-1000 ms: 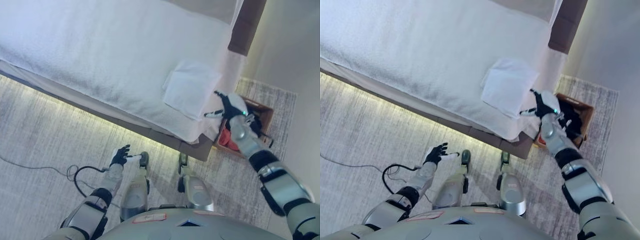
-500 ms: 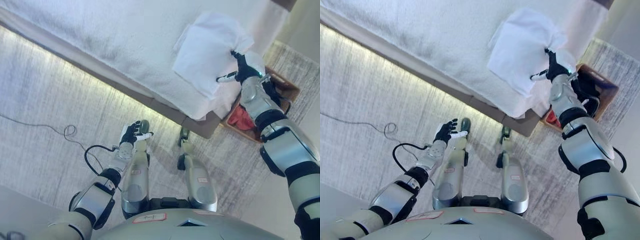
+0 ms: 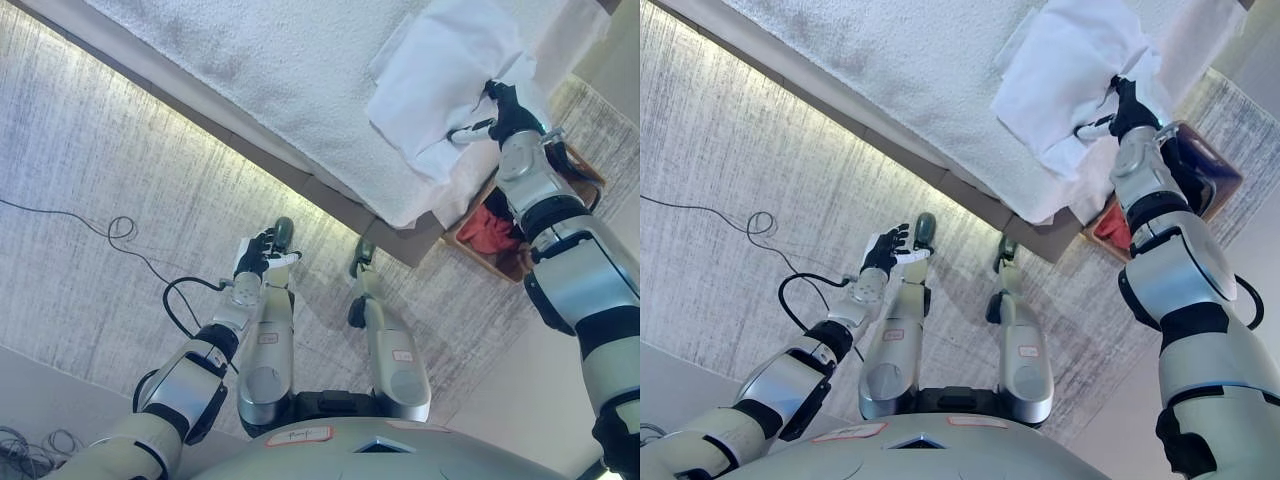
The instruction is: Put the clothes on the bed into the basket.
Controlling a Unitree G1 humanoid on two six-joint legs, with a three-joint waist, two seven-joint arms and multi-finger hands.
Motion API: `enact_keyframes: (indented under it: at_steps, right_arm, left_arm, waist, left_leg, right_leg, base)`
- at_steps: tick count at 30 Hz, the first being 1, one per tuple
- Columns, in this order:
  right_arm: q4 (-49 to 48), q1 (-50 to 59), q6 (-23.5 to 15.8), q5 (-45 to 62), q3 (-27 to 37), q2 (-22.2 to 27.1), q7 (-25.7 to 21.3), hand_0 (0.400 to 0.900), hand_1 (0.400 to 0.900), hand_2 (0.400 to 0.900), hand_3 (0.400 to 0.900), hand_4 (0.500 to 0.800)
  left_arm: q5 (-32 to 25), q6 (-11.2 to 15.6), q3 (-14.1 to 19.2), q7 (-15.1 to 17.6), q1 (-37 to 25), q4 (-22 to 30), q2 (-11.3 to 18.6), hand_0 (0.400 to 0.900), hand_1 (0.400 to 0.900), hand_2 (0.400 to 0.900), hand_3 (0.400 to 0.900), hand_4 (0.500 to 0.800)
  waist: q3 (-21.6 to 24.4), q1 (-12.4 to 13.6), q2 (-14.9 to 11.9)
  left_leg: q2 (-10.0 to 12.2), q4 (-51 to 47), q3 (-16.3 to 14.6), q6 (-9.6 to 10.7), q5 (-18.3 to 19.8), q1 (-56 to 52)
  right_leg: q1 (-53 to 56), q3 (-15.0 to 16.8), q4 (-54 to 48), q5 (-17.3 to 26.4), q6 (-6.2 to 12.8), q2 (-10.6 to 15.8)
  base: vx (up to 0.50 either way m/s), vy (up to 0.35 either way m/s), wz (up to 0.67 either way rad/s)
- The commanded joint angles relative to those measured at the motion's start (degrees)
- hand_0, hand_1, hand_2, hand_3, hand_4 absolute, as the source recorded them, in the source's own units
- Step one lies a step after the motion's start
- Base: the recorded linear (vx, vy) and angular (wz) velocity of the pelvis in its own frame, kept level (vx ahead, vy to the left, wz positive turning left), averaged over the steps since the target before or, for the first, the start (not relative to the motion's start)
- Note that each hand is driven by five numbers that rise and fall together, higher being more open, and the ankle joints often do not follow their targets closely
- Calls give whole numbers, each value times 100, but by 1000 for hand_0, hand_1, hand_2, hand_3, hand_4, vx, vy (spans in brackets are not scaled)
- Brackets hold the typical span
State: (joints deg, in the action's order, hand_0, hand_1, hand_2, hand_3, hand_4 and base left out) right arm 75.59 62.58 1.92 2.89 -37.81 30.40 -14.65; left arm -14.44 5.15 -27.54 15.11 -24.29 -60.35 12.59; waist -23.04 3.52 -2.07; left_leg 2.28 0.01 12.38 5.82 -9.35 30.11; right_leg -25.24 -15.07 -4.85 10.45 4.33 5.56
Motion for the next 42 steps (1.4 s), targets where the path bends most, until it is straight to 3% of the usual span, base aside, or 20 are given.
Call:
enact_keyframes:
  at_steps: [1,11,19,24,28,32,37,42]
  right_arm:
    - [-58,743,-292,184,-216,-236,122,400,400,400,400,500]
    - [-214,585,-339,371,-96,-356,42,400,400,400,400,500]
    - [-676,128,-441,507,154,-175,-40,400,400,400,400,500]
    - [-1786,-826,-577,562,644,75,-157,400,400,400,400,500]
    - [-2797,-2409,-658,446,1480,190,-137,400,400,400,400,500]
    - [-3066,-3217,-622,353,1977,309,-89,400,400,400,400,500]
    - [-2536,-4066,-514,481,2749,479,80,400,400,400,400,500]
    - [-1641,-4275,-443,834,3163,584,139,400,400,400,400,500]
  left_arm:
    - [-135,151,-161,54,-122,26,149,900,900,900,900,800]
    - [-101,143,-171,101,-100,-98,169,900,900,900,900,800]
    - [-3,111,-27,71,99,-213,183,900,900,900,900,800]
    - [10,84,235,-47,443,-102,240,900,900,900,900,800]
    - [46,62,505,-243,809,135,249,900,900,900,900,800]
    - [140,35,632,-357,984,227,294,900,900,900,900,800]
    - [185,-3,827,-590,1242,296,270,900,900,900,900,800]
    - [201,-72,853,-722,1333,242,282,900,900,900,900,800]
  waist:
    - [-6,248,-374]
    - [40,203,-353]
    - [190,85,-396]
    - [495,-117,-509]
    - [953,-365,-541]
    - [1315,-518,-528]
    - [1979,-669,-465]
    - [2325,-730,-447]
  left_leg:
    - [-33,509,-328,-63,494,-13]
    - [-65,535,-286,-85,557,-166]
    - [-62,508,-352,-116,618,-455]
    - [-17,398,-484,-168,732,-897]
    - [88,-35,-744,-243,810,-1689]
    - [72,-288,-916,-267,814,-2068]
    - [42,-501,-1215,-301,907,-2564]
    - [44,-497,-1261,-324,1031,-2850]
  right_leg:
    - [1,331,450,-279,228,419]
    - [95,354,599,-391,209,436]
    - [307,391,664,-431,232,466]
    - [586,492,693,-479,274,483]
    - [1036,641,692,-572,344,471]
    - [1270,744,571,-564,407,468]
    - [1673,923,169,-388,517,466]
    - [1907,1002,270,-518,525,465]
  base:
    - [24,4,5]
    - [1,1,0]
    - [6,10,-6]
    - [41,38,-29]
    - [75,60,-36]
    - [72,48,-30]
    - [47,32,-30]
    - [63,11,-11]
